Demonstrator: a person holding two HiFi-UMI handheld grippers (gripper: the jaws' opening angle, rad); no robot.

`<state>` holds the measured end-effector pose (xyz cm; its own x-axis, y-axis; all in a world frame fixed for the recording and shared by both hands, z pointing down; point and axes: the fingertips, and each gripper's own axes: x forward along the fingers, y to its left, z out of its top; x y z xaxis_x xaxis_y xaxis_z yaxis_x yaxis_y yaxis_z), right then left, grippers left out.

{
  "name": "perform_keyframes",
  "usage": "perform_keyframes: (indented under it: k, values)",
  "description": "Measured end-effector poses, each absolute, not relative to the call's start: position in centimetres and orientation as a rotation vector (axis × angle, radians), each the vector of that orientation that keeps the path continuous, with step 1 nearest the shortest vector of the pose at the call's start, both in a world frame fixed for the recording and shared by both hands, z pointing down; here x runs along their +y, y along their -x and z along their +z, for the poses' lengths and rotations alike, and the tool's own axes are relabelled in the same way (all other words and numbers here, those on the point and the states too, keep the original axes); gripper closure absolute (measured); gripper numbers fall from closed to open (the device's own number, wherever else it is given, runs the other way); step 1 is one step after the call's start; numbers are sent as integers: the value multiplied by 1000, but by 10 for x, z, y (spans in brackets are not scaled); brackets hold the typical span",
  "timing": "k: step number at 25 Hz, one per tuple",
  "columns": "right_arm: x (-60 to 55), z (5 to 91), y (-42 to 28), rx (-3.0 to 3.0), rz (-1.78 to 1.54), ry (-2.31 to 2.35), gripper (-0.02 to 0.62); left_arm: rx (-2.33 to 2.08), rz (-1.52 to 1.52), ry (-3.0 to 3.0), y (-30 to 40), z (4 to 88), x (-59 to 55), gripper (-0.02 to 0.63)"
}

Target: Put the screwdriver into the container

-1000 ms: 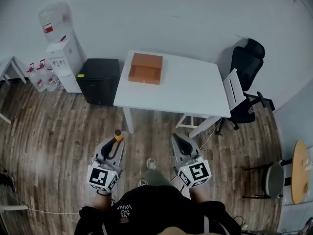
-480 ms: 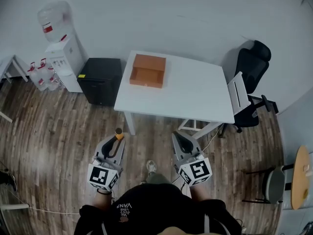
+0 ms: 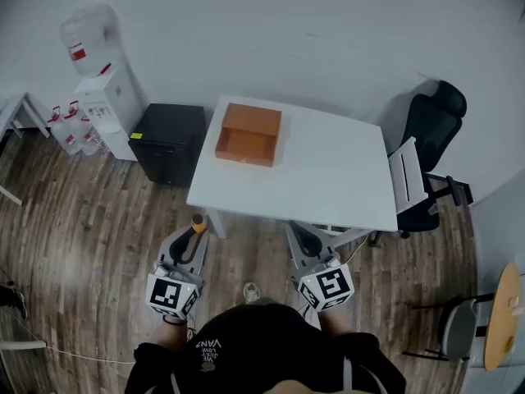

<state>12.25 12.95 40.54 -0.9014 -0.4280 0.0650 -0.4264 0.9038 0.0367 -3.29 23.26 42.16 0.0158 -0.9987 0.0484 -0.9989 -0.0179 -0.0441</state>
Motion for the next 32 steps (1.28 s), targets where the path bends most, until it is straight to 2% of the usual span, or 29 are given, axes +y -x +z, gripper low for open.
perform_keyframes:
  k: [17,32]
  values:
    - [50,410,-88,-3025,-38,-598,583,-2267,122,-2178,65,426,155,526]
    - [-2,400,-36,-2992,-34,-769,583,-2121,107,-2326,120,414,80,526]
